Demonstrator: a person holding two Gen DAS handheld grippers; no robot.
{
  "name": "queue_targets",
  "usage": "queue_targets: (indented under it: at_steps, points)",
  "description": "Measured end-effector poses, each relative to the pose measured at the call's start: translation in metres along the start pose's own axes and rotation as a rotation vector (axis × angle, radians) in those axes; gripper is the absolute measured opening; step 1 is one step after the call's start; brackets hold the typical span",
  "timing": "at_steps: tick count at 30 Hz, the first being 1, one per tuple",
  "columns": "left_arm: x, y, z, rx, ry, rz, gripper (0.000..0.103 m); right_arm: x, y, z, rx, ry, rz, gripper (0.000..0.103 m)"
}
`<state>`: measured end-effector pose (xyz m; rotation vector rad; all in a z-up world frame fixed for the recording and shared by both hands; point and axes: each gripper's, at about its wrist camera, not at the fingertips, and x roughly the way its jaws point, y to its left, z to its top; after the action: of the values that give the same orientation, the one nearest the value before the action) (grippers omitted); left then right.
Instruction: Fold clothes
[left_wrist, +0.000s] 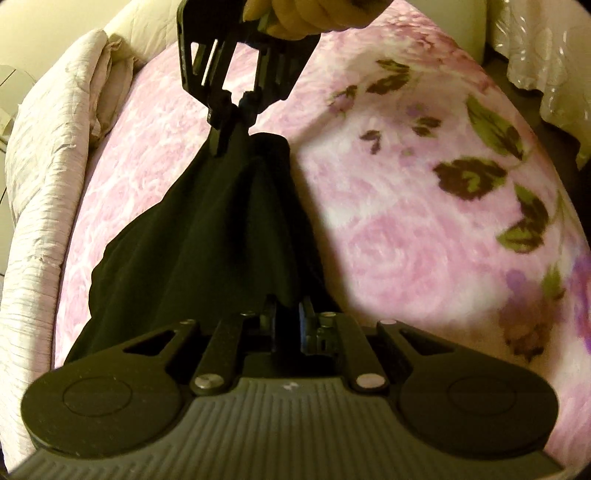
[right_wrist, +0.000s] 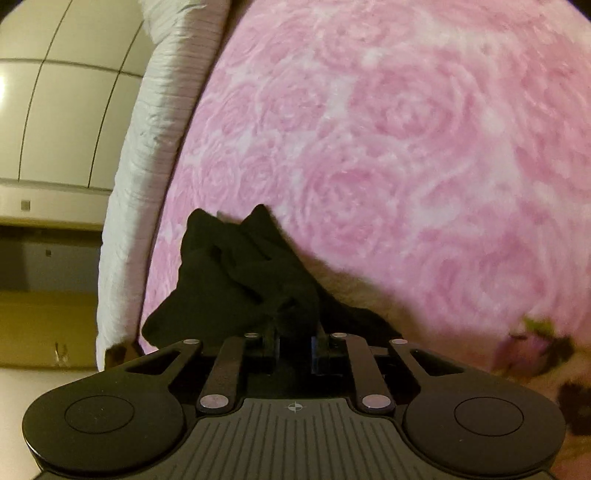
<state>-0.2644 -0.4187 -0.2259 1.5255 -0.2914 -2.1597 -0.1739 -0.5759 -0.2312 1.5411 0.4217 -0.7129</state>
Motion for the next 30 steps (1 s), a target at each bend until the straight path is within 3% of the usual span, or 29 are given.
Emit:
queue_targets:
  at_steps: [5,9,10,13,15,16,17,19,21,25,30]
  points:
    - [-0.001,0.002,0.001,0.014,0.000,-0.009,0.007,0.006,-0.009,0.012,0.068,-0.001,0.007,0.012]
    - [-0.003,0.008,0.015,-0.013,-0.003,0.012,0.014,0.010,0.008,0.019,-0.009,0.023,-0.029,0.013]
    - [-0.005,0.010,0.020,-0.029,-0.010,0.025,0.017,0.010,0.010,0.019,-0.023,0.031,-0.034,0.013]
    - [-0.002,0.008,0.041,-0.040,-0.060,0.089,0.050,0.006,0.007,0.013,-0.006,0.047,-0.010,0.013]
    - [0.011,0.006,0.055,-0.038,-0.066,0.107,0.045,0.003,0.007,0.010,-0.001,0.047,-0.004,0.013]
    - [0.021,0.006,0.061,-0.034,-0.037,0.107,0.032,0.002,0.008,0.009,0.002,0.045,-0.003,0.013]
    - [0.032,0.005,0.064,-0.029,0.003,0.098,0.008,0.001,0.009,0.009,0.002,0.045,-0.003,0.013]
    - [0.042,0.004,0.064,-0.019,0.031,0.092,0.006,0.000,0.011,0.010,-0.001,0.046,-0.004,0.013]
    - [0.035,0.003,0.058,-0.012,0.006,0.094,0.004,0.000,0.012,0.016,-0.019,0.051,-0.005,0.012]
    - [0.026,-0.002,0.044,0.026,-0.005,0.067,0.003,0.002,-0.007,0.039,0.092,0.006,0.017,0.013]
    - [0.024,0.002,0.042,-0.009,-0.008,0.038,0.004,-0.002,0.001,0.028,0.002,0.030,0.034,0.019]
